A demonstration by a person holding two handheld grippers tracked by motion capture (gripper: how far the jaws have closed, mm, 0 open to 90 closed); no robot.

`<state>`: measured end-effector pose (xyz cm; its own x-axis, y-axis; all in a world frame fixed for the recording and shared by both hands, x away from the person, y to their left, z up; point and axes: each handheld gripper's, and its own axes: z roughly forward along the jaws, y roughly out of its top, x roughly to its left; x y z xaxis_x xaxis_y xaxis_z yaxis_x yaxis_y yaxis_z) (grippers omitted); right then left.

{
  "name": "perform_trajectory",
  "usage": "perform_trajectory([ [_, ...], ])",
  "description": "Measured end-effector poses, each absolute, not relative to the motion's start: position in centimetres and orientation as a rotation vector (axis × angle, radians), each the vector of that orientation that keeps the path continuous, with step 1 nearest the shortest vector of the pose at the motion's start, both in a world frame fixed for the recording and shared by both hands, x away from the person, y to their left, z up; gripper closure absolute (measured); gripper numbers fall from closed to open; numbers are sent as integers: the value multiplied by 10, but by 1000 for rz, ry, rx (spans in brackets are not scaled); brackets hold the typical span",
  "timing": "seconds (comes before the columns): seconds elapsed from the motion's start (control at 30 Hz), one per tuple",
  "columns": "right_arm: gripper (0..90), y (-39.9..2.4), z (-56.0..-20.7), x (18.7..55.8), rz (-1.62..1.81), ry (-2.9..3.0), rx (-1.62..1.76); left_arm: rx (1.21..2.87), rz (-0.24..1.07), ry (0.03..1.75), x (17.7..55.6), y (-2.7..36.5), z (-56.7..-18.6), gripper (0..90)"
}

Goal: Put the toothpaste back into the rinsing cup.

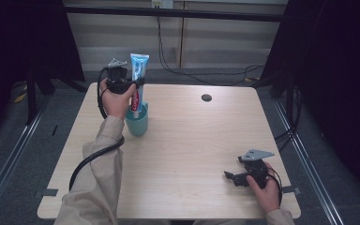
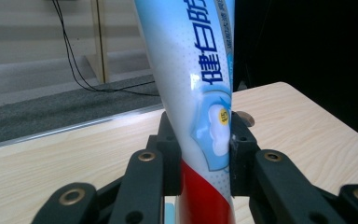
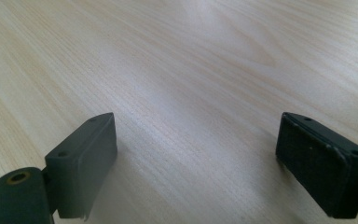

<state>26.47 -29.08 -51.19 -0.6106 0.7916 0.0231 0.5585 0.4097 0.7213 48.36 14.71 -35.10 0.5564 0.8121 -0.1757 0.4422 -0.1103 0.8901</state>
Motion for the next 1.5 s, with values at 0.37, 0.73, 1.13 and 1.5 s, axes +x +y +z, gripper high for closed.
perform_trajectory([
  [0.37, 121, -291, -512, 265, 1017, 2350, 1165, 1749, 455, 1052, 488, 145, -362, 724],
  [0.73, 121, -290, -512, 264, 1018, 2355, 1170, 1756, 446, 1078, 488, 146, -379, 721],
  [1.13, 121, -291, -512, 264, 1017, 2357, 1166, 1765, 453, 1107, 479, 152, -396, 717],
  [1.5, 121, -291, -512, 264, 1017, 2357, 1165, 1760, 447, 1130, 472, 158, -409, 713],
])
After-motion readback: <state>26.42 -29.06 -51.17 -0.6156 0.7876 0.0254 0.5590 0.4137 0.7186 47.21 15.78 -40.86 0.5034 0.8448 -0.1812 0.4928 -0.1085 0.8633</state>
